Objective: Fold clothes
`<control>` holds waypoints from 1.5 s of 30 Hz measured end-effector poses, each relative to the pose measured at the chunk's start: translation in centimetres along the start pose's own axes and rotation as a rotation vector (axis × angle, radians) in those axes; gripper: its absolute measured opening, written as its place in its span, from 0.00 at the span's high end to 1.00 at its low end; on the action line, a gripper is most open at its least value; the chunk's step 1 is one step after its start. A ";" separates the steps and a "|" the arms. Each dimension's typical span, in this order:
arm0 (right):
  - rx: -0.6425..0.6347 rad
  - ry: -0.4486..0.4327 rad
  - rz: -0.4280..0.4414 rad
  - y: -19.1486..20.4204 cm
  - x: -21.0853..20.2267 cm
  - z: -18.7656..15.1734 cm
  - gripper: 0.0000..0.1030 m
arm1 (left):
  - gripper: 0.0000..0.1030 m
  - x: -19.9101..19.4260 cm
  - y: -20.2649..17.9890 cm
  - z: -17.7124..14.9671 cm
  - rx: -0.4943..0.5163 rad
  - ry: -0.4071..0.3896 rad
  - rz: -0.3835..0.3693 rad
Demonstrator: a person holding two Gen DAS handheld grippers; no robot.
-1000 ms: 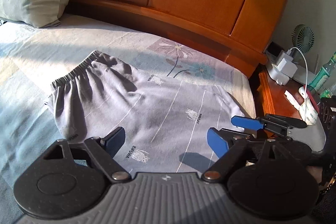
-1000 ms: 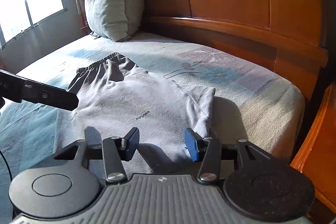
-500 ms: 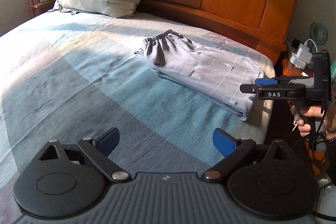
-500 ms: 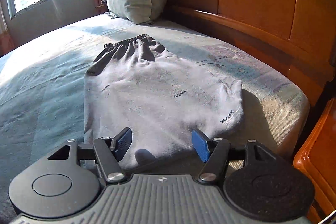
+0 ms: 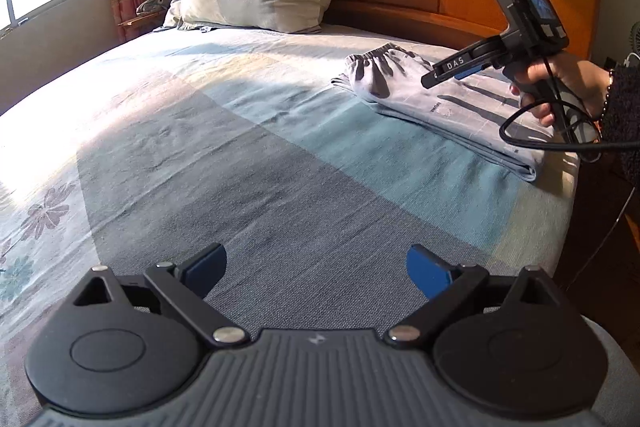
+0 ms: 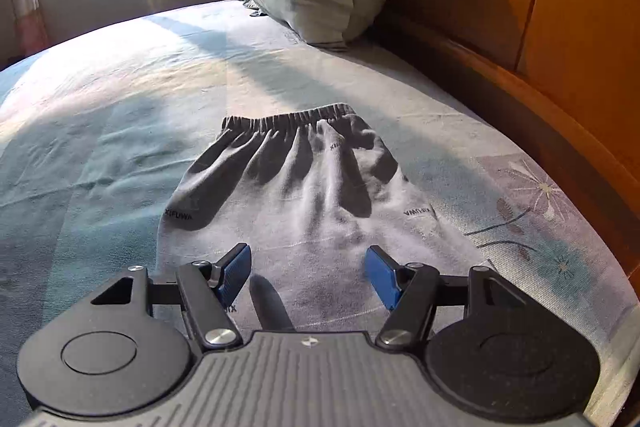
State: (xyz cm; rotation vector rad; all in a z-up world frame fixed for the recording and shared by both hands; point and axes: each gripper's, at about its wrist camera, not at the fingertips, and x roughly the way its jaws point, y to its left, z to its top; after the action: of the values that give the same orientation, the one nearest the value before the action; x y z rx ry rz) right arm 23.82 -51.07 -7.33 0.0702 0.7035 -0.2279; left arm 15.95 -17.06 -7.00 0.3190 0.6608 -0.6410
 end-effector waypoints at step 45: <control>0.280 -0.016 -0.075 -6.5 -10.8 -10.0 0.17 | 0.01 -2.9 -1.2 0.9 -0.025 -0.065 -0.034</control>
State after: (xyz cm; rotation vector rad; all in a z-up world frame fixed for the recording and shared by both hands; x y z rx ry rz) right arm 7.99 -54.03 -7.80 0.3087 0.6555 -0.3978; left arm 13.81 -17.10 -4.50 0.2629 0.6130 -0.6727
